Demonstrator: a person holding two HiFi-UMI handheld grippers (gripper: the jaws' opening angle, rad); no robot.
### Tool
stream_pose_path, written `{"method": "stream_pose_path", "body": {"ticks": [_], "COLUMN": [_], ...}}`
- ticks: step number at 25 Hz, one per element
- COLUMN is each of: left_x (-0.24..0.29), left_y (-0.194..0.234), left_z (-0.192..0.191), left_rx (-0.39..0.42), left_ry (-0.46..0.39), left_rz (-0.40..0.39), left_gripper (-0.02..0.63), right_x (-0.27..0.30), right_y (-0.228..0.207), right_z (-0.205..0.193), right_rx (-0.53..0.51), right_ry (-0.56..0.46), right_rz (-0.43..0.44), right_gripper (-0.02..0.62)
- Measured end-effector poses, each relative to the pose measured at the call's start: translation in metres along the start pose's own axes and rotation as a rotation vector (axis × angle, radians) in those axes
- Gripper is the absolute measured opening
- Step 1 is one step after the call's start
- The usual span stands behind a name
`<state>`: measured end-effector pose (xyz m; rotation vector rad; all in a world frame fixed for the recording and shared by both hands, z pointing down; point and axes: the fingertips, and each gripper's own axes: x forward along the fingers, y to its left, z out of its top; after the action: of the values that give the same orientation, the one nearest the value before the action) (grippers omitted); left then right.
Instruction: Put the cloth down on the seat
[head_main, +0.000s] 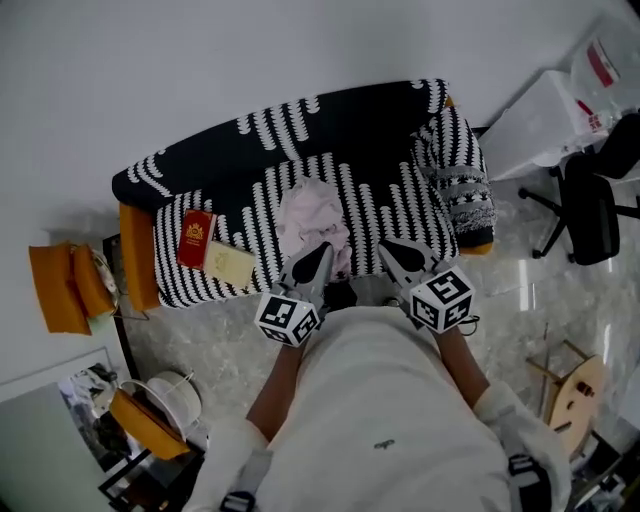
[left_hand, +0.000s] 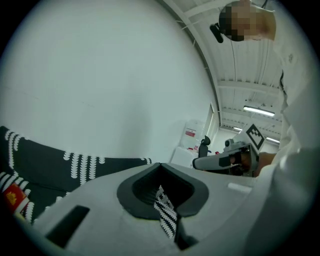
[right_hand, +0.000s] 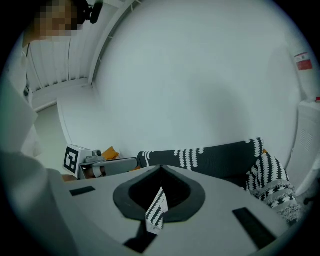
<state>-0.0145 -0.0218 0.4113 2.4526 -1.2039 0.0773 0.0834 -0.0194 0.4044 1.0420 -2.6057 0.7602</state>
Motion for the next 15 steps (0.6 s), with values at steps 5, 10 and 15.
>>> {"method": "stream_pose_path", "body": {"ticks": [5, 10, 15], "left_x": [-0.005, -0.027, -0.05], "left_y": [-0.06, -0.113, -0.15], "left_z": [-0.023, -0.039, -0.039], "left_rx": [-0.034, -0.077, -0.071], "left_ry": [0.02, 0.002, -0.027], "left_rz": [0.036, 0.093, 0.107], "left_gripper": [0.012, 0.012, 0.012], "right_x": [-0.057, -0.099, -0.127], "right_y": [-0.005, 0.003, 0.022], "right_z": [-0.025, -0.052, -0.058], "right_rx": [0.018, 0.023, 0.017], "right_ry": [0.0, 0.019, -0.016], "right_rz": [0.04, 0.102, 0.166], "right_gripper": [0.009, 0.009, 0.009]}}
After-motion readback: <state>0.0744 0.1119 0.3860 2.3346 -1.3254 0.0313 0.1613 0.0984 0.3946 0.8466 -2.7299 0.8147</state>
